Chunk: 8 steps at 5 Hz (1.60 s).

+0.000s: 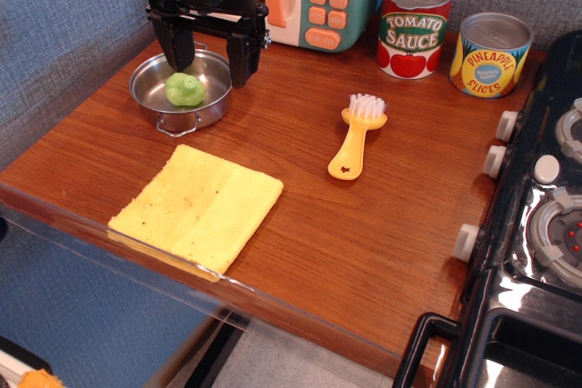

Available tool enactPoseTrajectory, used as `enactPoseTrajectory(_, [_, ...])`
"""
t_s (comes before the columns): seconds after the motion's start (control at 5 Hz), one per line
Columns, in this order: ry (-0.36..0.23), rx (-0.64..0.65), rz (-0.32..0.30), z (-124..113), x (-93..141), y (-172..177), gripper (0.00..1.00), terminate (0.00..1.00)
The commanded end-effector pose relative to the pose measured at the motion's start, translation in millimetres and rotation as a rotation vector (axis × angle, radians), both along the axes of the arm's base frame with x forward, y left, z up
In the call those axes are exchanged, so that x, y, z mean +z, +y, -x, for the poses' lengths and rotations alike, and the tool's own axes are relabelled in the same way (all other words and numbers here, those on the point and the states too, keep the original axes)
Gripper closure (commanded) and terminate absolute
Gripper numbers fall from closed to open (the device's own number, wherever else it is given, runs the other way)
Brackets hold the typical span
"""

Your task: Move the yellow towel to the front right corner of the table

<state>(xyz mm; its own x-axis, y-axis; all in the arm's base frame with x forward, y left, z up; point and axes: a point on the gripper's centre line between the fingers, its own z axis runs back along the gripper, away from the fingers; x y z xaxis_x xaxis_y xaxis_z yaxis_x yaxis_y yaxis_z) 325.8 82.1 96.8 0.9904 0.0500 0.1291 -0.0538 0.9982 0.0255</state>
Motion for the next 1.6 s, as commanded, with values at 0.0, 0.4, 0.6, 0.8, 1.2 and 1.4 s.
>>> enactPoseTrajectory(0.0, [0.0,0.0,0.0,0,0,0,0.0,0.0])
enactPoseTrajectory(0.4, [-0.013,0.009,-0.082,27,-8,-12,0.0,0.0])
enactPoseTrajectory(0.6, [-0.101,-0.069,-0.041,45,-14,-12,0.0,0.0])
enactPoseTrajectory(0.8, [-0.057,-0.07,-0.014,56,-30,-13,0.0,0.0])
enactPoseTrajectory(1.2, [-0.008,-0.088,-0.005,75,-65,-3,0.0,0.0])
enactPoseTrajectory(1.4, [-0.001,-0.106,-0.031,77,-78,-7,0.0,0.0])
